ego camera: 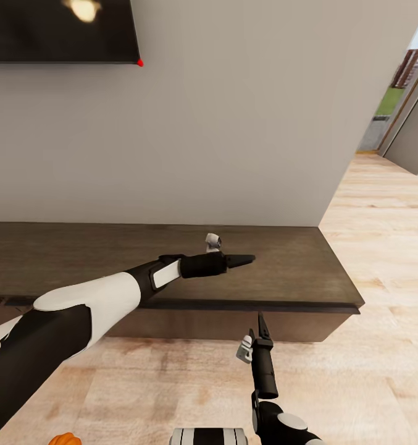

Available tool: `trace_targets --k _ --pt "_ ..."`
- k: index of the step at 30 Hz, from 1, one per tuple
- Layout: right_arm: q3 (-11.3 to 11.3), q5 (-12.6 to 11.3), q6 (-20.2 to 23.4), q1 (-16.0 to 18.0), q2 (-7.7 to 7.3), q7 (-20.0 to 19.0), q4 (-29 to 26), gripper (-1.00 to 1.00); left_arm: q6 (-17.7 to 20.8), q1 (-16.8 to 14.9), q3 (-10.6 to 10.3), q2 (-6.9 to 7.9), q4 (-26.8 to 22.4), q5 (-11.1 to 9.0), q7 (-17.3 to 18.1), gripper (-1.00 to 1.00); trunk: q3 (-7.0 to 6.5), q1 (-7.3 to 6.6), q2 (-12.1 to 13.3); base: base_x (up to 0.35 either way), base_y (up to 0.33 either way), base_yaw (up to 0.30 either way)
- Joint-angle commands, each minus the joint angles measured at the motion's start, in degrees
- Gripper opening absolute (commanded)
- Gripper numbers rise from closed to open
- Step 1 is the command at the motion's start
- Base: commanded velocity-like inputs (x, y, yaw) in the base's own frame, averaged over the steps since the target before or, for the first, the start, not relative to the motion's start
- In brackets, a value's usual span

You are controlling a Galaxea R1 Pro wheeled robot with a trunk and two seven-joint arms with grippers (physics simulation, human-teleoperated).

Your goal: Place each of the two pumpkins and all three candles from the living room inside a cabinet in the living room (use any cabinet), then make sure every cabinet is closed, and position the cauldron so it is next to a table in the living room.

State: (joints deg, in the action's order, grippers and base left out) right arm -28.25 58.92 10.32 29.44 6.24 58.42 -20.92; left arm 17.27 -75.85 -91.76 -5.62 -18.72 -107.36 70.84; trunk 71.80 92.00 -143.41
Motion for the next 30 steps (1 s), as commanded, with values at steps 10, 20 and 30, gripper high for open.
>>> trace_targets --k 10,20,30 --pt "0.1 -0.1 0.2 0.0 0.00 -0.2 0.0 1.00 0.0 0.0 0.0 0.09 0.0 0.0 0.3 1.00 0.00 0.00 0.0 0.073 -0.016 0.000" --pt "0.1 -0.1 0.1 0.0 0.00 -0.1 -0.1 1.00 0.0 0.0 0.0 0.09 0.0 0.0 0.3 1.00 0.00 0.00 0.0 0.046 0.000 0.000" --pt "0.1 -0.1 0.1 0.0 0.00 0.1 -0.1 1.00 0.0 0.0 0.0 0.00 -0.1 0.0 0.3 1.00 0.00 0.00 0.0 0.090 0.000 0.000"
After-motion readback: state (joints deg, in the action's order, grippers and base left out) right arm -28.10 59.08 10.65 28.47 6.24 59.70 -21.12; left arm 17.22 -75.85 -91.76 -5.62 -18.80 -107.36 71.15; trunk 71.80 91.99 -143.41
